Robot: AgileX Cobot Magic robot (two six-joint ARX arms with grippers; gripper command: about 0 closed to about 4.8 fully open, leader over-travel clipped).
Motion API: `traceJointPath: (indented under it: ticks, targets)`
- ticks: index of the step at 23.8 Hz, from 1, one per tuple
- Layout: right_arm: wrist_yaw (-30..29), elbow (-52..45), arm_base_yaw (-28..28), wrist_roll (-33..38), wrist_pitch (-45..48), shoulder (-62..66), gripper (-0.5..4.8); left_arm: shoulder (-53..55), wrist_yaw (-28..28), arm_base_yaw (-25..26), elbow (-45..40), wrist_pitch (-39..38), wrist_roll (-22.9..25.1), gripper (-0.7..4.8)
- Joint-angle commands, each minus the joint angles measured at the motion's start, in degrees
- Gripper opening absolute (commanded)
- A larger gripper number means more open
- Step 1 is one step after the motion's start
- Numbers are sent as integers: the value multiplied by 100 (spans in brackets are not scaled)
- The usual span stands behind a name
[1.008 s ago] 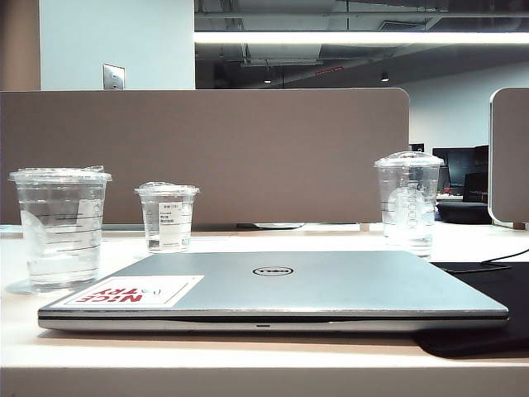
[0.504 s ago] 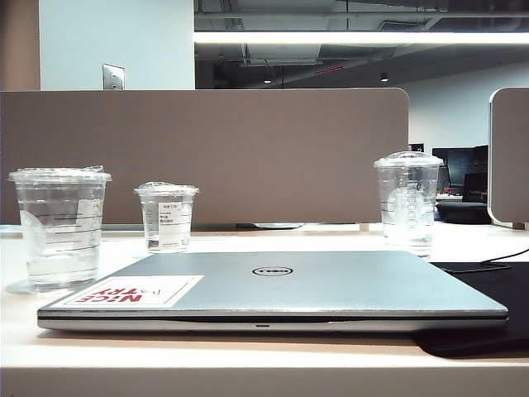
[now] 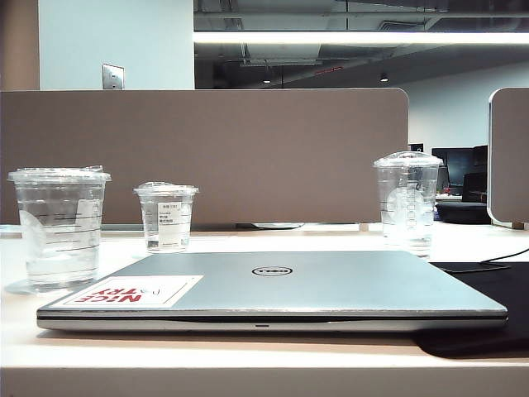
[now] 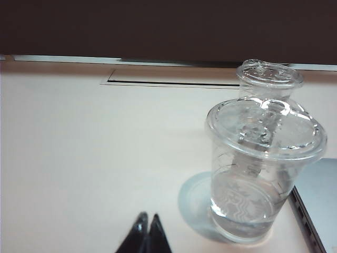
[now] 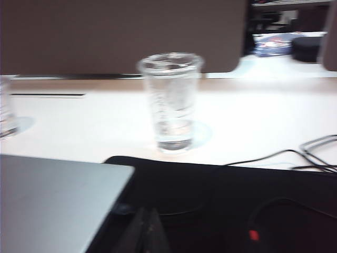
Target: Pick up the coffee cup on the middle and place it on the left side of the laptop.
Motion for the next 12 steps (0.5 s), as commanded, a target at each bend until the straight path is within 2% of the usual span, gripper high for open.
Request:
traceJointPath:
  ticks: [1,12]
  targets:
    - [13,-22,-197,-4,103,-9,-5,0,26,-2,20,72,9,-3]
    - [11,-22,-251,-4,103,-9,-5,0,26,-2,20,72,9,-3]
